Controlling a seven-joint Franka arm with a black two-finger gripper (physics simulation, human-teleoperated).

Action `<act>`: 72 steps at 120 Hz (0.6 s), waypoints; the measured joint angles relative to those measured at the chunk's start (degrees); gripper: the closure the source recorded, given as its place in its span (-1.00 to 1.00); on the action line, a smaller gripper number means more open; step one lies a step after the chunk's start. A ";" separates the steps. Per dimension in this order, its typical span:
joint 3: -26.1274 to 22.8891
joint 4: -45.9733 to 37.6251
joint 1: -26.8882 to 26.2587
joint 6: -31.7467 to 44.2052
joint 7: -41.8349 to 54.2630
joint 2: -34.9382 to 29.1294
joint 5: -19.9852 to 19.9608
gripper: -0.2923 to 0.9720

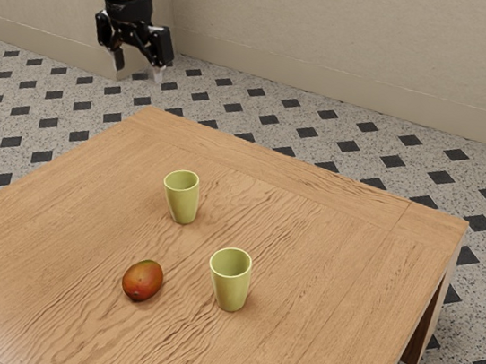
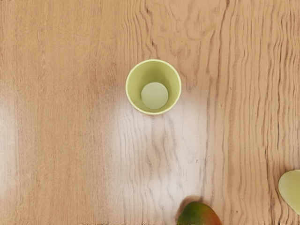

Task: Place the left cup onto the right cup

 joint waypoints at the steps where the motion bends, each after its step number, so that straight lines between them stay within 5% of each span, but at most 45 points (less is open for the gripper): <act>1: -0.02 -0.02 -0.21 -0.09 0.08 -0.09 0.01 -0.51; 72: -0.33 -8.92 -4.28 2.37 3.52 -3.69 2.26 -0.51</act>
